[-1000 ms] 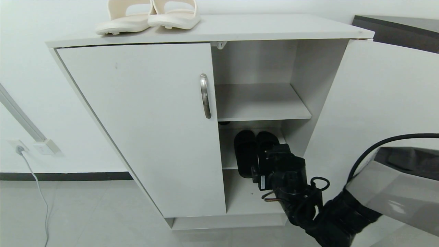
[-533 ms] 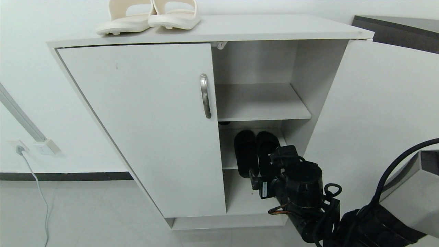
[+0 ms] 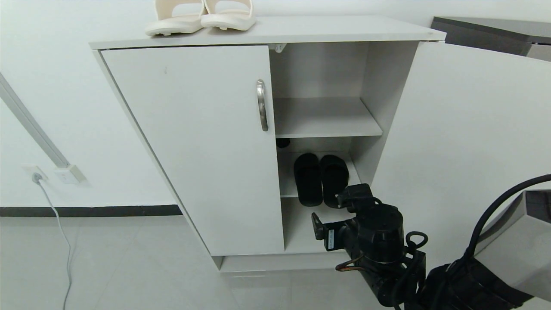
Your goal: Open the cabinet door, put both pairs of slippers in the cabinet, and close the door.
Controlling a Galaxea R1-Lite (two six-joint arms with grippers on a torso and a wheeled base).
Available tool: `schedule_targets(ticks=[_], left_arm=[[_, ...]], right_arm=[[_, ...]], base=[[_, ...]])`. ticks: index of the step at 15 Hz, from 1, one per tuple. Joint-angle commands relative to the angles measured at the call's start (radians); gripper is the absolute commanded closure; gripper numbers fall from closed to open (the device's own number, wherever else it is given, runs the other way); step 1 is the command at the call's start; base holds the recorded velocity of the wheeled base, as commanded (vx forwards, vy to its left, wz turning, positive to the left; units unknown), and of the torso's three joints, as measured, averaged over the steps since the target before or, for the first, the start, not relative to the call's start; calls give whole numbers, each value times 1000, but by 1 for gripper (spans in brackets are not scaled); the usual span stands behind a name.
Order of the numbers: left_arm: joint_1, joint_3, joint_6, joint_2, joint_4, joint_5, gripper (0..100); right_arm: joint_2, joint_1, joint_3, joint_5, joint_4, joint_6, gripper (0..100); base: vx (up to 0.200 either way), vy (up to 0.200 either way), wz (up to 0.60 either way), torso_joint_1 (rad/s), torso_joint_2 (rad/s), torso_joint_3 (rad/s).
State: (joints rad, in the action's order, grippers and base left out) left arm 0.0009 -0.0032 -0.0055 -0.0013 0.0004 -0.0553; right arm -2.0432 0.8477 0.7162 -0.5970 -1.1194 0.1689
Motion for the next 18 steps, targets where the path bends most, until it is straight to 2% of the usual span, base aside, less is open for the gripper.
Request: schedule_targets(ticks=[1, 2, 18], left_arm=[[1, 0, -1, 1, 0, 0, 100], [1, 0, -1, 1, 0, 0, 100], [1, 0, 2, 1, 0, -3, 100]], right_arm=[[-11, -1, 0, 0, 0, 0, 0], [-11, -1, 0, 0, 0, 0, 0], [-11, 1, -9, -1, -13, 0, 0]], base=[[-200, 0, 0, 7, 2, 7], [-200, 0, 0, 2, 2, 2], [0, 0, 0, 0, 0, 0]])
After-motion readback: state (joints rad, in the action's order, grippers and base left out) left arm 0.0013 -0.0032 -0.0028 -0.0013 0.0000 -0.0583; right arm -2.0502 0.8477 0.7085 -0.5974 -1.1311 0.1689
